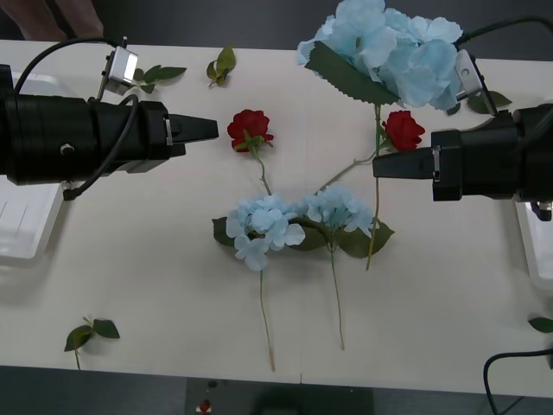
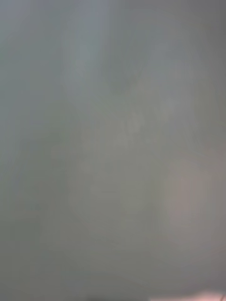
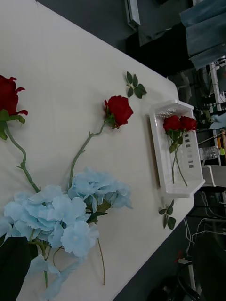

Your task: Put the red flowers into the right box and the blue flowers into the left box

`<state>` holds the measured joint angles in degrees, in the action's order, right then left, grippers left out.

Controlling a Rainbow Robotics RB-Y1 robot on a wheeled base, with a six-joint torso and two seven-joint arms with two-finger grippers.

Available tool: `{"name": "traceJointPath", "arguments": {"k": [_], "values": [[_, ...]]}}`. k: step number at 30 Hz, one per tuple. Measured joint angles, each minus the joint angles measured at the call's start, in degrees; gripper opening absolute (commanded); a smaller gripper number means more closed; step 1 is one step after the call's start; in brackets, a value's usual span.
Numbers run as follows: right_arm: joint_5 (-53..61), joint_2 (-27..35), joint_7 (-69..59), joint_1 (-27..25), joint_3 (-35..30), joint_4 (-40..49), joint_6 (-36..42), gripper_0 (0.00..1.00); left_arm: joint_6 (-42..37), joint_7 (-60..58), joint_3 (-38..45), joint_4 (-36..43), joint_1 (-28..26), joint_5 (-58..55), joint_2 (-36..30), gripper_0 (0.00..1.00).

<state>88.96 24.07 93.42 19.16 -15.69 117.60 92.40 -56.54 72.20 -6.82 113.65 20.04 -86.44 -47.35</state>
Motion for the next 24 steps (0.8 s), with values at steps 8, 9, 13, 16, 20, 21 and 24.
{"name": "traceJointPath", "arguments": {"k": [8,9,13,16,20,21,24], "values": [[5.74,0.00,6.17,7.13,1.05,-8.70,-1.52,0.00,0.06,0.00,-0.40,4.06,-1.19,-3.08,4.74,1.00],[5.96,0.00,7.53,8.01,1.24,-9.40,-1.67,0.00,0.28,0.00,-0.89,4.47,-1.19,-3.33,5.34,1.00],[6.62,0.00,9.52,10.47,2.84,-11.28,-5.22,0.00,5.71,0.00,-5.20,6.16,-1.19,-3.42,6.36,1.00],[6.63,0.00,9.52,11.48,4.79,-11.67,-7.69,0.00,10.34,0.00,-9.43,7.60,-1.18,-2.00,6.35,1.00],[6.64,0.00,9.52,12.21,6.69,-11.92,-9.28,0.00,14.69,0.00,-14.42,8.22,-0.38,-0.07,6.37,1.00],[6.70,0.00,9.52,12.32,6.83,-12.20,-9.20,0.00,15.60,0.00,-15.50,8.22,0.08,0.41,6.44,1.00],[7.32,0.00,9.53,12.37,6.84,-13.24,-9.20,0.00,17.87,0.00,-17.83,8.21,1.35,3.36,7.55,1.00]]}}
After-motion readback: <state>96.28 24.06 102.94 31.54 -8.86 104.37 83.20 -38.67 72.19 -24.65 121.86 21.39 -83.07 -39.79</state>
